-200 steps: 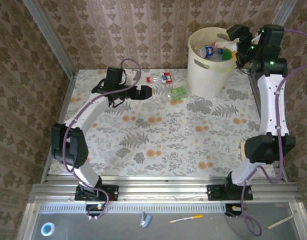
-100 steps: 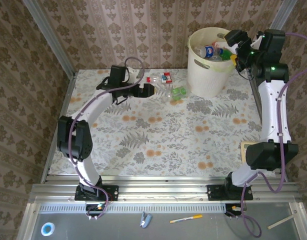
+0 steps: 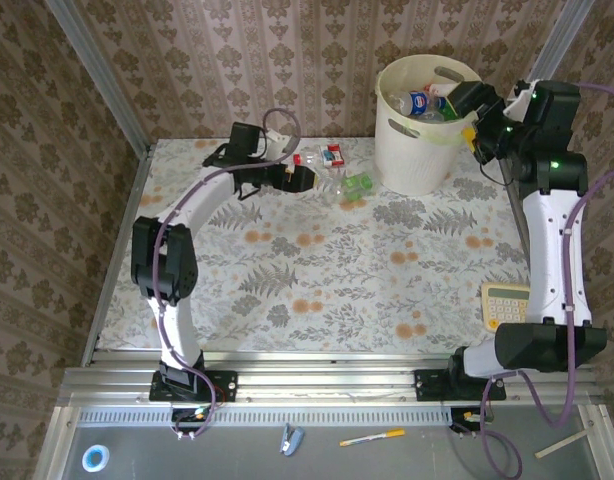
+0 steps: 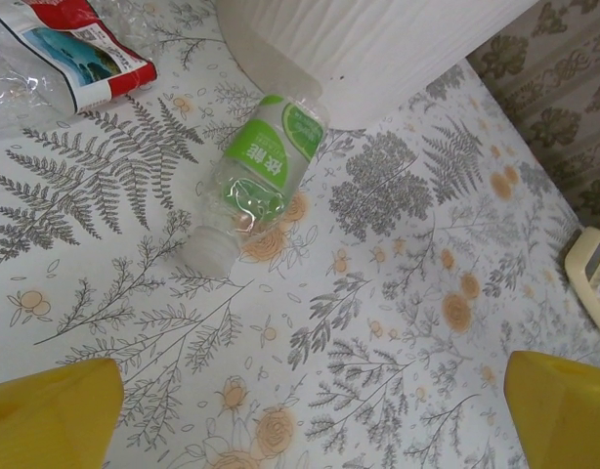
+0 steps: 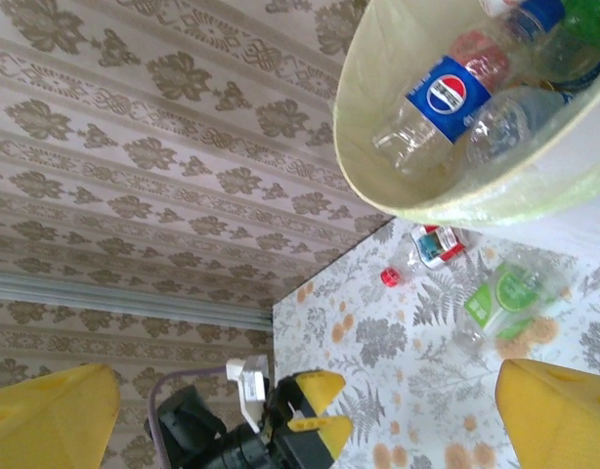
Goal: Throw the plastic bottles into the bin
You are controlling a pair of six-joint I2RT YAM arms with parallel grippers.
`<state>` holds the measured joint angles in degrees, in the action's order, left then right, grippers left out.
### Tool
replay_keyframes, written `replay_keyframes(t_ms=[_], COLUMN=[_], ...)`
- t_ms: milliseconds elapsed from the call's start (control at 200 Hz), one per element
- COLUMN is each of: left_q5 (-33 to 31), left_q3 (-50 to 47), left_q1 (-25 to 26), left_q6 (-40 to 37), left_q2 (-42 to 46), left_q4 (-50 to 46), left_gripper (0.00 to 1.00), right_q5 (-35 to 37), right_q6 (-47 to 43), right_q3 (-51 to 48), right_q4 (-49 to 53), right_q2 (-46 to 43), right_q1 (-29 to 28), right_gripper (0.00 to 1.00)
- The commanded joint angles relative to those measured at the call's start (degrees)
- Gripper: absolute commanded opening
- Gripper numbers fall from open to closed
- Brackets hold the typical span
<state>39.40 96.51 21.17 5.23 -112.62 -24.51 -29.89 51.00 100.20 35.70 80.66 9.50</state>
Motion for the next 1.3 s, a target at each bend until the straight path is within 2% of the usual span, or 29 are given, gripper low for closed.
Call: replay_keyframes(t_ms=[0,270,615,1295], left_q5=[2.32,2.55,1.99,1.22], left_q3=[3.72,9.50,14.73,21.77], left_q1=[-0.16,-0.14,-0.09,3.42], left_q6=[-4.85,-7.91,-8.66,-3.53], left_q2=[-2.24,-7.11,-12.22,-22.35], left_q4=[-4.84,-8.83,-10.34,-7.04], left_gripper=[1.00,1.00,0.99,0.99], right_q5=[-2.42,-4.78,-6.49,-7.03], right_q6=[-1.91,-1.71,-1.45,-1.26], right_q3=[-2.62,-9.48,-12.87,-17.45], right_q4=[2.71,3.67,4.86,5.66], right_q2=[-3.69,-9.04,-12.15,-14.03], right_q1=[-0.10,-0.37,-0.66,-1.67], right_gripper=[1.00,1.00,1.00,1.00])
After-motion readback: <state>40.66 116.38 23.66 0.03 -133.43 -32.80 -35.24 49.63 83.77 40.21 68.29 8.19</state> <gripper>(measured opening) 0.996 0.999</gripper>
